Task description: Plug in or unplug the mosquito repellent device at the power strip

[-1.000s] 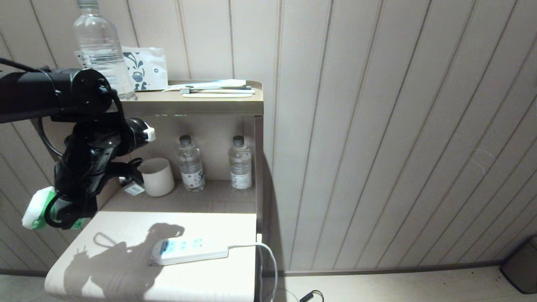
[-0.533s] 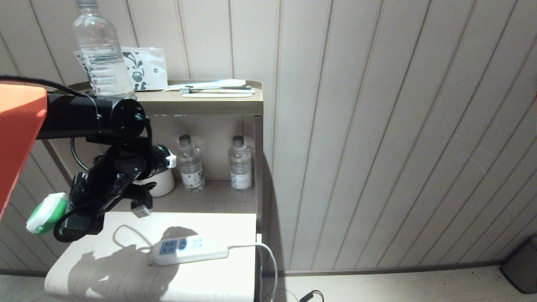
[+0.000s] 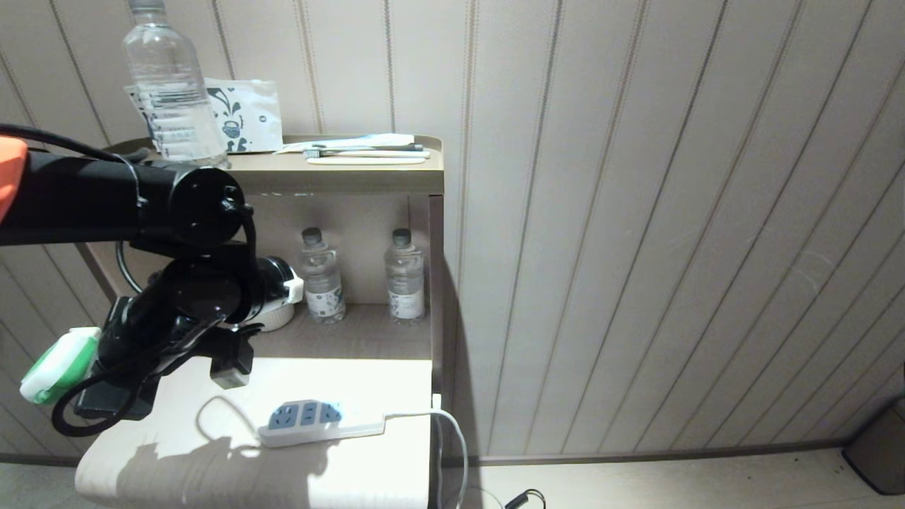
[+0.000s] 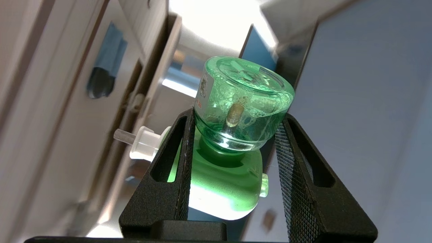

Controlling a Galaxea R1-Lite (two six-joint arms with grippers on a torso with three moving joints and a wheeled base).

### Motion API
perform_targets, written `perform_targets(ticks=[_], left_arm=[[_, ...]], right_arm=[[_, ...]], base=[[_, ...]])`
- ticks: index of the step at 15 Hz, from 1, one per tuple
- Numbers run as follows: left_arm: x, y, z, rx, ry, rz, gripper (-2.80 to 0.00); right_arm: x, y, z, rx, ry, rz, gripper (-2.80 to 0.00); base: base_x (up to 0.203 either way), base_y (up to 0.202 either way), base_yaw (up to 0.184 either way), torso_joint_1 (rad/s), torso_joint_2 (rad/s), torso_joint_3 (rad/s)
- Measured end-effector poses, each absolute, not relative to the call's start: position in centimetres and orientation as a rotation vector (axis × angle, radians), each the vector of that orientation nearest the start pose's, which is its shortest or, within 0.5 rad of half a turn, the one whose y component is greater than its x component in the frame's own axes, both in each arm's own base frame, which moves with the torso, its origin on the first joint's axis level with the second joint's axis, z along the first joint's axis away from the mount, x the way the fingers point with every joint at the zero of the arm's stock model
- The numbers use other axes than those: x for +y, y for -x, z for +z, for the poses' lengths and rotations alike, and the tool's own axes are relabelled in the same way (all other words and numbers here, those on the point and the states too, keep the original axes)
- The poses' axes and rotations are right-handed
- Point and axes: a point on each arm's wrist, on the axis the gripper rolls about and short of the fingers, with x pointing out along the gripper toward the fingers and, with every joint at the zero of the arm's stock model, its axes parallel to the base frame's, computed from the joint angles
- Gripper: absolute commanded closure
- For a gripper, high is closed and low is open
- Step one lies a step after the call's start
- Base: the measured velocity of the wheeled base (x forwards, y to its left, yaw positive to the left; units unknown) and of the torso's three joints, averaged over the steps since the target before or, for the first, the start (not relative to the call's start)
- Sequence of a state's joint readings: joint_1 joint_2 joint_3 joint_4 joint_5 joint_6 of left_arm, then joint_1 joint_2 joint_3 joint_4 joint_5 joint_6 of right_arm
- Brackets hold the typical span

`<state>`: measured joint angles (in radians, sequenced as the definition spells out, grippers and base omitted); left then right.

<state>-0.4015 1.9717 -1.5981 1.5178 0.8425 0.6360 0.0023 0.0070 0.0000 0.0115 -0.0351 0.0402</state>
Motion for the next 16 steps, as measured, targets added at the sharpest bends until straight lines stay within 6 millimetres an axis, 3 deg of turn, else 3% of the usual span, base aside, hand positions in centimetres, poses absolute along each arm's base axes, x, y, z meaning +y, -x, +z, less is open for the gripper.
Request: perform_targets(ticks=[7, 16], left_arm=[[-6.0, -22.9, 23.9, 1.543, -1.125, -0.269, 0.00], [-1.6, -24.4, 26.1, 1.104, -0.442, -0.408, 0.00]], right_arm=[[-0.1, 2.2, 7.4, 0.018, -0.040, -0.033, 0.00], [-0.1, 2.2, 7.4, 0.018, -0.040, -0.033, 0.00]], base=[[0.000, 0.000, 0.000, 0.000, 0.00, 0.000], [0.000, 0.000, 0.000, 0.000, 0.00, 0.000]])
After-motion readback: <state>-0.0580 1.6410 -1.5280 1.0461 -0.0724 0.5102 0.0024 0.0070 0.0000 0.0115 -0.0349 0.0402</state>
